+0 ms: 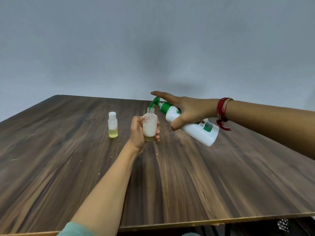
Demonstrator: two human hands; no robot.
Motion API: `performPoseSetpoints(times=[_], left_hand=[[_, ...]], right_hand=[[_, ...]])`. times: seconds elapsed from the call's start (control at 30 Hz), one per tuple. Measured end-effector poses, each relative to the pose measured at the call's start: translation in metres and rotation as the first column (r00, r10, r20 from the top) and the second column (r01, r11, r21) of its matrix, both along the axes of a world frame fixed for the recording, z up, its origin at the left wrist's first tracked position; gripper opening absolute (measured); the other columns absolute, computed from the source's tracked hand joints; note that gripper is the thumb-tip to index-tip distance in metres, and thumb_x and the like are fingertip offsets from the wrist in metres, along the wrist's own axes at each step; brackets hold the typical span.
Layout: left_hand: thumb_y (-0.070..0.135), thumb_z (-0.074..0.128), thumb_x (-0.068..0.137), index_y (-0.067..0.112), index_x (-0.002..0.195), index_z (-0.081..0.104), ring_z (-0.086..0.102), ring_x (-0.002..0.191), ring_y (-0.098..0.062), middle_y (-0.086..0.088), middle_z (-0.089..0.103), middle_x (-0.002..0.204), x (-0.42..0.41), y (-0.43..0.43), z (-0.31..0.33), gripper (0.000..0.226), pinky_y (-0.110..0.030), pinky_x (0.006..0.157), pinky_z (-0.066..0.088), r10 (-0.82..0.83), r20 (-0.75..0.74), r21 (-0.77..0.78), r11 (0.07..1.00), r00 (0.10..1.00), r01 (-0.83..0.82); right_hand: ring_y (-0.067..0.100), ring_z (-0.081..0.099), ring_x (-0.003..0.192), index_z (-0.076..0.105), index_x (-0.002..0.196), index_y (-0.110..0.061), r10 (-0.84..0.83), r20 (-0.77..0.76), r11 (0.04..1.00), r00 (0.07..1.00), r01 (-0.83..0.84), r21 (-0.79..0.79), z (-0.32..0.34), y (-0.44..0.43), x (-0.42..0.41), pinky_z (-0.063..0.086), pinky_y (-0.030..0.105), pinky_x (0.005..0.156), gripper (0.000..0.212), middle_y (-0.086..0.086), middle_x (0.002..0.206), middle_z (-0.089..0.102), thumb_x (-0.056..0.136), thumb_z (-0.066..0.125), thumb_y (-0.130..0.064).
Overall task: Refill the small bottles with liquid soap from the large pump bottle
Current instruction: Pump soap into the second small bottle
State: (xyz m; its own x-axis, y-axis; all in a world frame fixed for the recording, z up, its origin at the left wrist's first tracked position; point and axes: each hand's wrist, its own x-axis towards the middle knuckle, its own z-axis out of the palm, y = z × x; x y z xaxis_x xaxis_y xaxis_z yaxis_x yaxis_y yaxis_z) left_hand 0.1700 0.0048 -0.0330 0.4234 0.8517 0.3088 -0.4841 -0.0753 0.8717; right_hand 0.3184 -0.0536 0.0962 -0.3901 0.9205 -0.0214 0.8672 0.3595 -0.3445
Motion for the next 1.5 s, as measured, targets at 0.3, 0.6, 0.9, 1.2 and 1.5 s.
performPoseSetpoints(times=[0.3,0.6,0.9,1.2,1.5], left_hand=[[0.04,0.031,0.07,0.0,0.073,0.053,0.047,0.044,-0.019,-0.009,0.051,0.051,0.0016,-0.0025,-0.0003,0.046,-0.022,0.044,0.04,-0.022,-0.027,-0.009,1.0,0.999,0.022],[0.04,0.029,0.07,0.001,0.074,0.053,0.046,0.042,-0.018,-0.008,0.052,0.049,-0.0005,-0.0026,0.0041,0.046,-0.02,0.044,0.039,0.005,0.041,-0.014,1.0,0.999,-0.005],[0.04,0.029,0.069,0.001,0.073,0.054,0.046,0.043,-0.02,-0.009,0.051,0.05,-0.0003,-0.0008,0.0021,0.047,-0.022,0.044,0.038,-0.005,-0.005,-0.018,1.0,1.0,0.005],[0.04,0.028,0.073,0.001,0.073,0.054,0.046,0.043,-0.019,-0.008,0.052,0.05,-0.0006,-0.0029,0.0039,0.047,-0.022,0.045,0.039,0.009,-0.006,-0.021,1.0,1.0,-0.009],[0.04,0.028,0.069,0.001,0.074,0.053,0.045,0.042,-0.019,-0.008,0.052,0.049,-0.0001,-0.0019,0.0028,0.046,-0.022,0.044,0.038,0.005,-0.006,-0.017,1.0,1.0,-0.005]], right_hand=[[0.013,0.066,0.063,0.031,0.13,-0.04,-0.057,0.019,0.998,0.998,0.056,0.036,-0.0004,-0.0019,-0.0043,0.053,0.024,0.051,0.074,-0.006,0.085,0.062,0.074,0.075,-0.018],[0.006,0.063,0.06,0.017,0.145,-0.045,-0.035,0.012,0.999,0.999,0.035,0.036,0.0012,-0.0033,-0.0093,0.048,0.016,0.052,0.092,-0.009,0.085,0.06,0.078,0.072,-0.015],[0.004,0.063,0.06,0.025,0.141,-0.041,-0.035,-0.014,0.998,0.999,0.036,0.049,-0.0028,-0.0061,-0.0068,0.048,0.016,0.051,0.085,-0.009,0.085,0.059,0.077,0.073,-0.012],[0.007,0.063,0.061,0.029,0.134,-0.043,-0.04,-0.01,0.996,0.999,0.04,0.079,-0.0047,-0.0011,-0.0078,0.05,0.019,0.051,0.08,-0.008,0.084,0.061,0.074,0.074,-0.015],[0.001,0.062,0.061,0.019,0.145,-0.045,-0.018,-0.029,0.999,0.999,0.019,0.03,-0.0037,-0.0029,-0.0046,0.048,0.015,0.052,0.091,-0.01,0.09,0.06,0.079,0.072,-0.011]])
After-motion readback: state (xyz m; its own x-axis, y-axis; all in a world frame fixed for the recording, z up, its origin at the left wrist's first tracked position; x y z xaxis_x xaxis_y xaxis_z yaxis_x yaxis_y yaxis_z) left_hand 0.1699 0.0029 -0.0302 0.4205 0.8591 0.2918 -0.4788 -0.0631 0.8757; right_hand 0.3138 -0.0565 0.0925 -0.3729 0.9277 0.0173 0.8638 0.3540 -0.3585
